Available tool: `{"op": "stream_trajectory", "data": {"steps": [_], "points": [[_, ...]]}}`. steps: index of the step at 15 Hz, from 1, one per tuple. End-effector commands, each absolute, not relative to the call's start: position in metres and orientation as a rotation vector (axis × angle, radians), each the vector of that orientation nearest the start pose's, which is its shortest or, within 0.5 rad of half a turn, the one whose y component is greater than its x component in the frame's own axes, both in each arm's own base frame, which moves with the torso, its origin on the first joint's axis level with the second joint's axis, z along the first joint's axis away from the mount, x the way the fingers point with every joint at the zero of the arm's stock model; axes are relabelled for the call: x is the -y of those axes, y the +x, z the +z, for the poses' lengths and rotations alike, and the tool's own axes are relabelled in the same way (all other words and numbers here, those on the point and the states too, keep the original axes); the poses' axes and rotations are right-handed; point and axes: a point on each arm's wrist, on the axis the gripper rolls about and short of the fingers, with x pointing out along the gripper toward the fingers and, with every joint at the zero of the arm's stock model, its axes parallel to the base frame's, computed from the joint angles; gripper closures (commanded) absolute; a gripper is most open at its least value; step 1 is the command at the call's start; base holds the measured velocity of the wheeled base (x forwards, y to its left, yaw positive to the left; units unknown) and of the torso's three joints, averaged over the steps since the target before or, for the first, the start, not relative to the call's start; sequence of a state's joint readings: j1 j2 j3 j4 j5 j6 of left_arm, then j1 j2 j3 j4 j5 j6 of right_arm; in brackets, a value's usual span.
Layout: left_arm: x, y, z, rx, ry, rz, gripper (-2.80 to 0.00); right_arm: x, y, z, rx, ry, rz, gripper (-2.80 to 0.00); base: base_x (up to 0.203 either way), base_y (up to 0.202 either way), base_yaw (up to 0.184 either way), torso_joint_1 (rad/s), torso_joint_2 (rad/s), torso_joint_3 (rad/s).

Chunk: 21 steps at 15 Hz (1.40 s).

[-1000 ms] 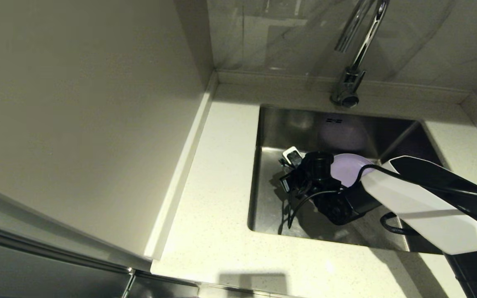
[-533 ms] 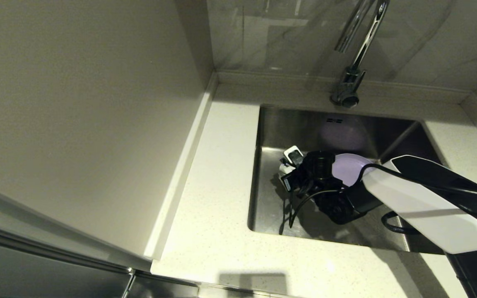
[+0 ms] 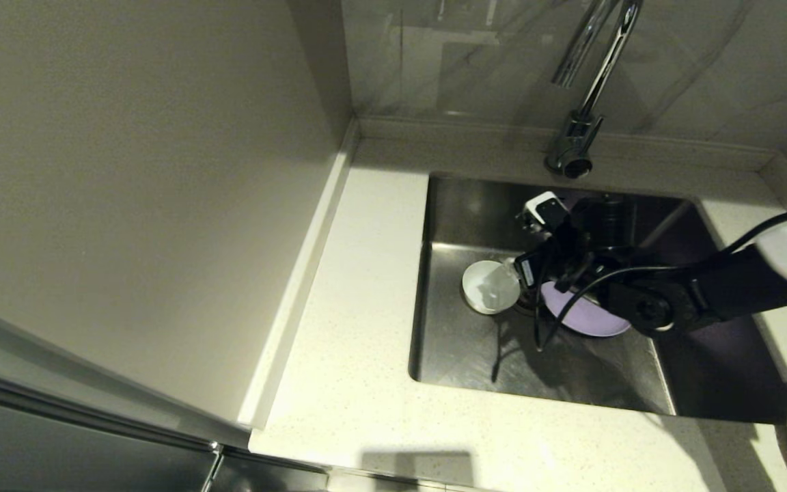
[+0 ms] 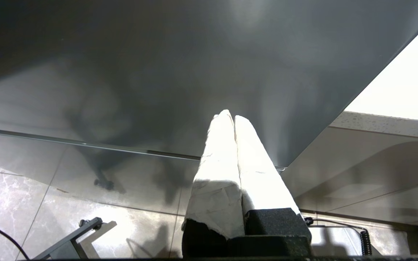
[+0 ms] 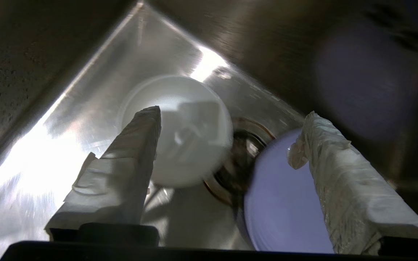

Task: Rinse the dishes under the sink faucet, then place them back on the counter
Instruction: Put a bowl into the sink, then put a plate into the sink

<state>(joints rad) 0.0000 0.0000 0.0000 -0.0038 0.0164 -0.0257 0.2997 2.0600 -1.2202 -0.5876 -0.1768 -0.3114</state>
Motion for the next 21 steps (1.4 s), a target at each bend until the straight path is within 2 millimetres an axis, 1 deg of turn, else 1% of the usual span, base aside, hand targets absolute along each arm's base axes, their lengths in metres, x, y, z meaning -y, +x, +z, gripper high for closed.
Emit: {"op": "stream_trajectory", "data": {"steps": [1,3,4,6,7,8,9,10,11,14,15,16,17,21], "points": [[0.000,-0.023,0.076,0.008,-0.026,0.017,0.00,-0.086,0.348,0.217,-0.213,-0.322,0.105,-2.80,0.000,0.000,0.000,0.000,0.00,0.000],[0.000,-0.023,0.076,0.008,-0.026,0.017,0.00,-0.055,0.315,0.233,-0.304,-0.235,0.032,-2.80,0.000,0.000,0.000,0.000,0.00,0.000],[0.000,-0.023,0.076,0.008,-0.025,0.017,0.00,-0.034,0.298,0.239,-0.351,-0.176,-0.034,-2.80,0.000,0.000,0.000,0.000,0.00,0.000],[0.000,-0.023,0.076,0.008,-0.026,0.017,0.00,0.015,0.261,0.243,-0.468,-0.105,-0.221,-2.80,0.000,0.000,0.000,0.000,0.00,0.000],[0.000,-0.023,0.076,0.008,-0.025,0.017,0.00,0.033,0.244,0.244,-0.515,-0.084,-0.310,-2.80,0.000,0.000,0.000,0.000,0.00,0.000],[0.000,-0.023,0.076,0.008,-0.025,0.017,0.00,0.047,0.223,0.240,-0.593,-0.073,-0.406,-2.80,0.000,0.000,0.000,0.000,0.00,0.000],[0.000,-0.023,0.076,0.008,-0.026,0.017,0.00,0.054,0.209,0.234,-0.653,-0.068,-0.524,-2.80,0.000,0.000,0.000,0.000,0.00,0.000],[0.000,-0.023,0.076,0.009,-0.026,0.017,0.00,0.055,0.202,0.226,-0.669,-0.019,-0.586,-2.80,0.000,0.000,0.000,0.000,0.00,0.000],[0.000,-0.023,0.076,0.008,-0.026,0.017,0.00,0.054,0.199,0.225,-0.658,0.024,-0.627,-2.80,0.000,0.000,0.000,0.000,0.00,0.000],[0.000,-0.023,0.076,0.008,-0.026,0.017,0.00,0.057,0.205,0.233,-0.618,0.056,-0.649,-2.80,0.000,0.000,0.000,0.000,0.00,0.000],[0.000,-0.023,0.076,0.008,-0.025,0.017,0.00,0.058,0.210,0.236,-0.598,0.069,-0.661,-2.80,0.000,0.000,0.000,0.000,0.00,0.000],[0.000,-0.023,0.076,0.008,-0.026,0.017,0.00,0.059,0.215,0.235,-0.589,0.068,-0.676,-0.79,0.000,0.000,0.000,0.000,0.00,0.000],[0.000,-0.023,0.076,0.008,-0.026,0.015,0.00,0.061,0.219,0.235,-0.561,0.059,-0.694,0.00,0.000,0.000,0.000,0.000,0.00,0.000],[0.000,-0.023,0.076,0.008,-0.026,0.017,0.00,0.065,0.236,0.236,-0.475,0.047,-0.698,0.00,0.000,0.000,0.000,0.000,0.00,0.000]]}}
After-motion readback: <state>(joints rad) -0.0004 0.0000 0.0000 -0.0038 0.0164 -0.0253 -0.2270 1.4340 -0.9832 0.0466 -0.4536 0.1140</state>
